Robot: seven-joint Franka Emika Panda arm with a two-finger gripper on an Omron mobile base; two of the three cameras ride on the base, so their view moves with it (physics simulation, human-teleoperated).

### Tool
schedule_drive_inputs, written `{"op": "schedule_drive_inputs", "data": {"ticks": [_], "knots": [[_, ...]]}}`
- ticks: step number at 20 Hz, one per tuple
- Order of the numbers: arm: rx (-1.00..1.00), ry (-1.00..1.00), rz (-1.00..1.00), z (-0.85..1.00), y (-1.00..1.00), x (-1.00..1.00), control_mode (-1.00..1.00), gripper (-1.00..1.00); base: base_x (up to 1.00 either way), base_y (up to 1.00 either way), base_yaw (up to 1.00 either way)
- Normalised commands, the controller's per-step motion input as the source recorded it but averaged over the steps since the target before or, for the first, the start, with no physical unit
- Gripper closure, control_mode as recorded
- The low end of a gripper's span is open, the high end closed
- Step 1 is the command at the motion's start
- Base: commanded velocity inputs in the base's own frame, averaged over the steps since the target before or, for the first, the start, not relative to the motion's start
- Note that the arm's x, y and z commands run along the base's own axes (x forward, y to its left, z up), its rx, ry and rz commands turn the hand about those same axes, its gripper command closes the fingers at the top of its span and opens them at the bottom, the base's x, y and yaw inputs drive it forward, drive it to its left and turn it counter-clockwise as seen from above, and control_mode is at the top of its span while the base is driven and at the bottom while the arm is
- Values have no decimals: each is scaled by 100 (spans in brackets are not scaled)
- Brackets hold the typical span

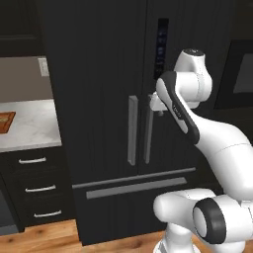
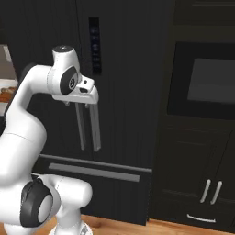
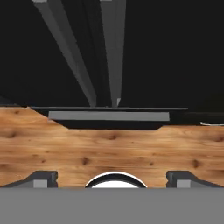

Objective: Retrieve the sausage and cheese from the fridge and place them on the cutting board on the counter.

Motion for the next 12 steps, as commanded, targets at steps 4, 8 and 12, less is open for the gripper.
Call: {"op": "schedule_drive_inputs", "data": {"ticks": [4, 8, 12], "knots": [[0, 0, 0, 0, 0, 0, 100, -100, -56, 3, -1], [0, 0, 0, 0, 0, 0, 100, -100, -42, 15, 0], [0, 0, 0, 0, 0, 0, 100, -100, -20, 9, 0]]}}
